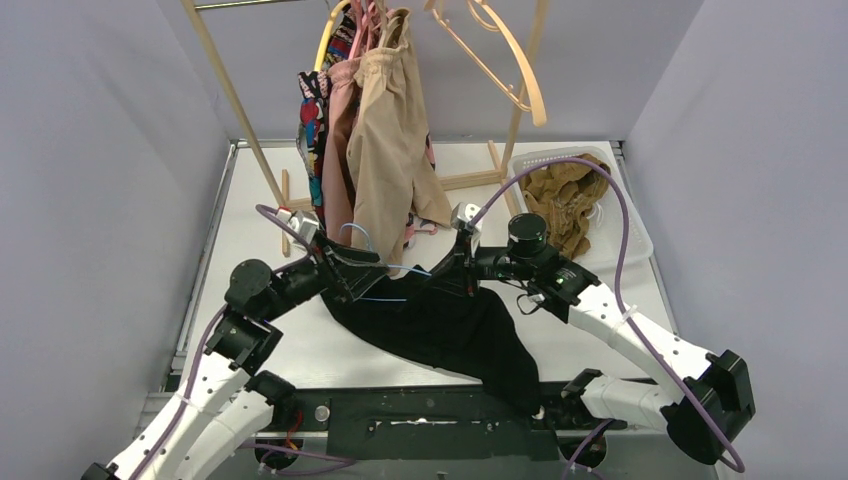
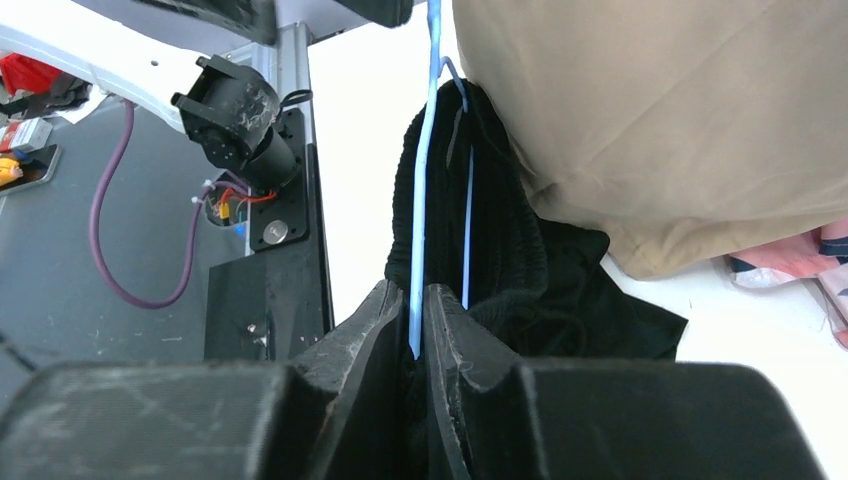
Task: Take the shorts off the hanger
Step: Adjust the hanger at the center of the board.
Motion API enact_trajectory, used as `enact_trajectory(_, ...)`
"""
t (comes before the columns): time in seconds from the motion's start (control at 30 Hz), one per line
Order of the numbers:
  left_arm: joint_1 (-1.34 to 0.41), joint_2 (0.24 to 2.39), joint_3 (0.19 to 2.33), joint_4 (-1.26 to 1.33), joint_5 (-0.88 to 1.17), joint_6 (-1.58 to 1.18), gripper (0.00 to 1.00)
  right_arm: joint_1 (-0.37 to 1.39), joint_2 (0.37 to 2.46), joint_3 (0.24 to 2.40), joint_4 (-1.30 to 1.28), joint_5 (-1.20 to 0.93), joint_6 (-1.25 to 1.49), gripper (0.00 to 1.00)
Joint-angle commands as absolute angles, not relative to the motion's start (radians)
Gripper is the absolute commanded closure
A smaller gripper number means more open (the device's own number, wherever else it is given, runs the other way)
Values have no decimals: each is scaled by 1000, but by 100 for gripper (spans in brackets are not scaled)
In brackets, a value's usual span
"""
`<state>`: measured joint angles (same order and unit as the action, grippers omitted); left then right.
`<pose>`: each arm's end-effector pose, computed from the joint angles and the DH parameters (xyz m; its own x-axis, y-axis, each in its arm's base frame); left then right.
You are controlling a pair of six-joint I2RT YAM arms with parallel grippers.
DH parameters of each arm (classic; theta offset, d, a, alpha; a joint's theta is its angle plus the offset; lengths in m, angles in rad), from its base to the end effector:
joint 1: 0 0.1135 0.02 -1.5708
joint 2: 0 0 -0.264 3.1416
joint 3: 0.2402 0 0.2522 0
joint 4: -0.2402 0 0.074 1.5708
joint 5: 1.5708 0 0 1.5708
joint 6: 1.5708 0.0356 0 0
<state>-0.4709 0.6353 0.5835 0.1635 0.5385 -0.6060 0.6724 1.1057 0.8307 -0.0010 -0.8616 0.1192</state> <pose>0.1335 -0.0885 0.3291 -0.3989 -0.3456 -0.8494 0.7500 0.4100 -0.5190 0.1765 0.1751 0.3142 -0.3279 -0.1620 -0.9307 -0.9446 0.0745 0.3198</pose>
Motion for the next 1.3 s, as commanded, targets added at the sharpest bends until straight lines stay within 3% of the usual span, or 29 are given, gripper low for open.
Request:
enact_trajectory(0.0,-556,638,639,66,260,-543,59,700,1101,911,91,-812,145,100)
enact_trajectory(0.07,-580,637,637,49,162,-551,65,706,1101,914,82,-800,146,100)
enact_trajectory(0.3,-605,616,640,21,63,-586,65,720,1095,916,57,-745,155,100)
enact_trajectory(0.5,-606,620,721,-102,7,-512,51,724,1096,921,46,-733,165,100)
enact_trajectory(0.63,-606,660,719,-54,34,-519,50,736,1093,912,60,-741,165,100)
enact_trajectory(0.97,-609,753,742,10,86,-554,76,745,1064,908,27,-724,151,100)
enact_trajectory(1.17,-610,712,720,16,60,-548,100,746,1068,916,13,-709,152,100)
enact_trajectory(1.27,-612,709,721,6,64,-549,98,747,1069,920,-1,-721,151,100)
